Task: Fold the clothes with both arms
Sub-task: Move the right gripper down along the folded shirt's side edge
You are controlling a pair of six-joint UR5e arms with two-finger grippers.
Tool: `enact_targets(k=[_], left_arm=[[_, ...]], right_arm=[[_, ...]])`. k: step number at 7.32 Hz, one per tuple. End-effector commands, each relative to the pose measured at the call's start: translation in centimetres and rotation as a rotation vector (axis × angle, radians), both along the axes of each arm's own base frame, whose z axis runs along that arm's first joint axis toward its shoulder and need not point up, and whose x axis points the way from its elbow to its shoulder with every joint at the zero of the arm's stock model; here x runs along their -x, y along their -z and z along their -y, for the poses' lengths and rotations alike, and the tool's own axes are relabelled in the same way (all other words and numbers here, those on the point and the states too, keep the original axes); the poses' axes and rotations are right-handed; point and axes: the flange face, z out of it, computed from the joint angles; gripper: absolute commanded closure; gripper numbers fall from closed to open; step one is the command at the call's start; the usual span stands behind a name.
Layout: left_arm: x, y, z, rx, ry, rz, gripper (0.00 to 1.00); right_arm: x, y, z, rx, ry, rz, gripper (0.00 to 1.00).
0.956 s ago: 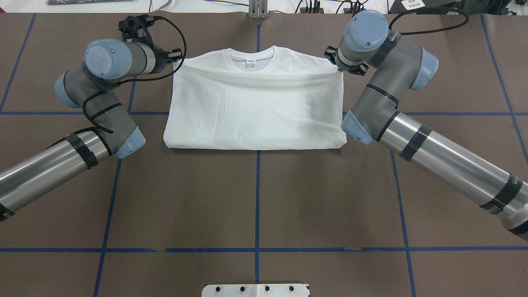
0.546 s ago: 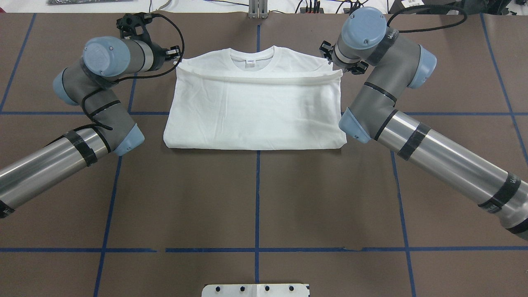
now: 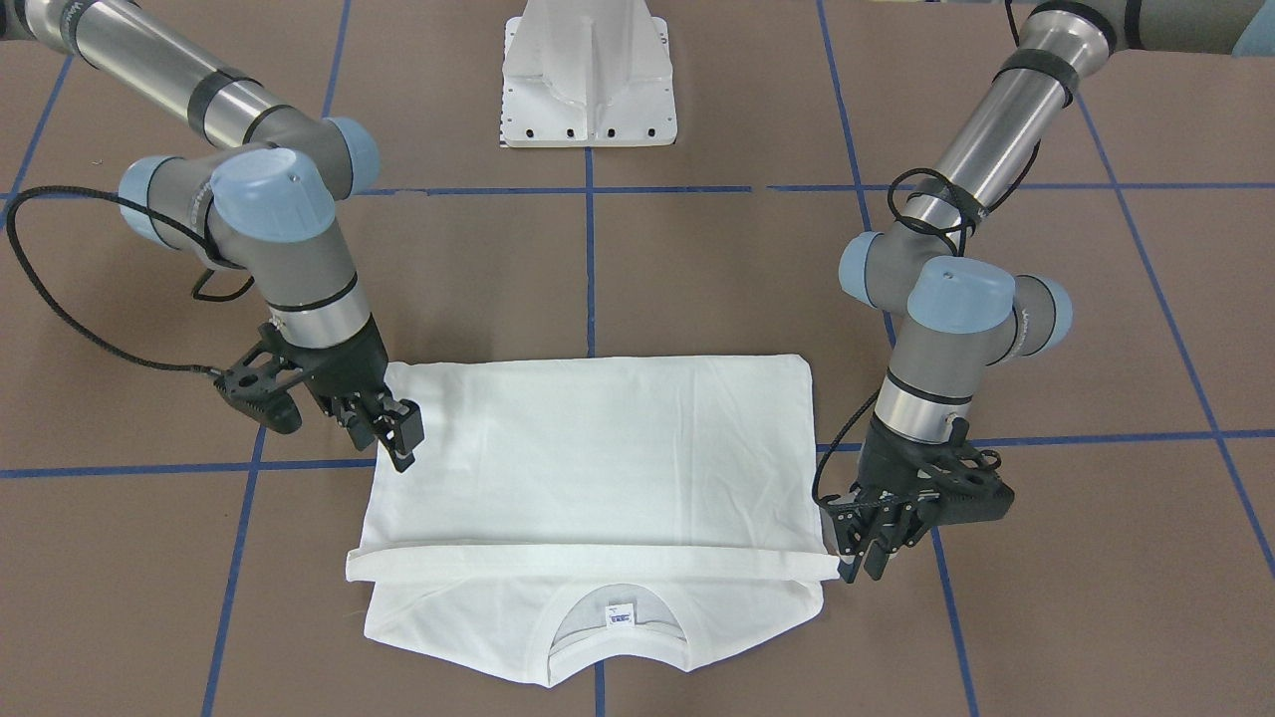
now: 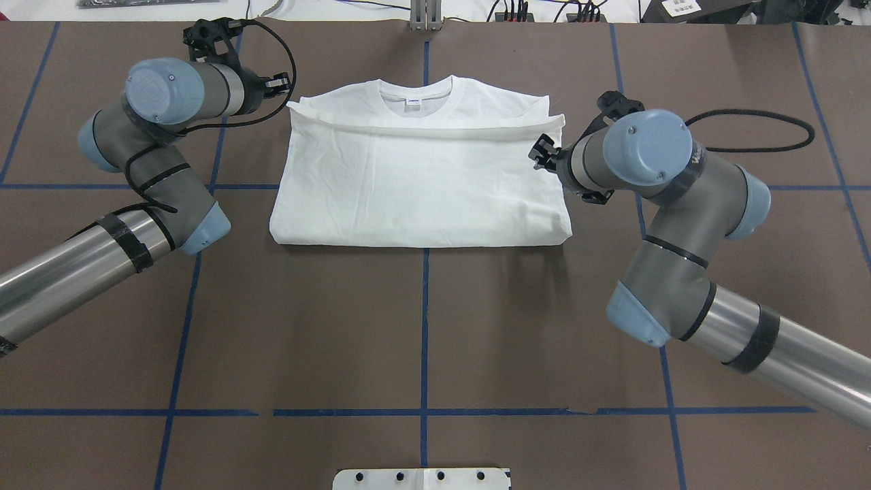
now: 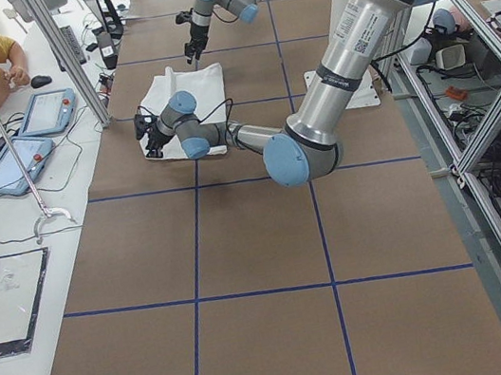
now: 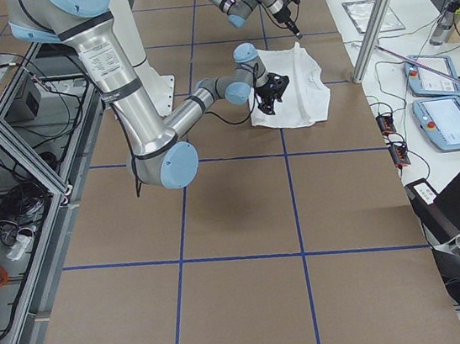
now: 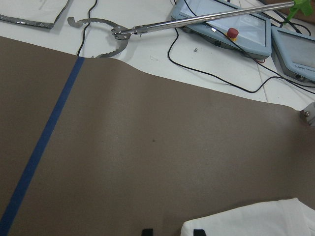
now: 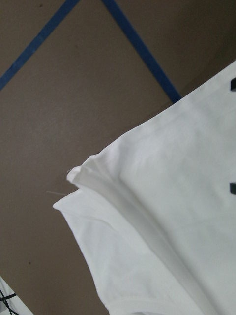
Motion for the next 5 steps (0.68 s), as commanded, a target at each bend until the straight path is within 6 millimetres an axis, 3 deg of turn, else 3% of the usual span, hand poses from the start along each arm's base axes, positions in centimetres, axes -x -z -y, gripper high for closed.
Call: enact_targets(k=[1, 2, 5], left_arm=[[0.1, -0.4, -0.1, 0.003, 0.0, 0.003, 0.6], [0.3, -0.9, -0.3, 0.004, 0.001, 0.005, 0.6], [0.3, -1.0, -0.2, 0.004, 0.003, 0.006, 0.6]], right_arm=[[1.2, -1.1, -5.7, 0.031, -0.03, 0.022, 0.31], [0.8, -2.1, -7.0, 0.041, -0.032, 0.018, 0.3], [1.4, -3.6, -6.6, 0.054, -0.036, -0.012, 0.3]])
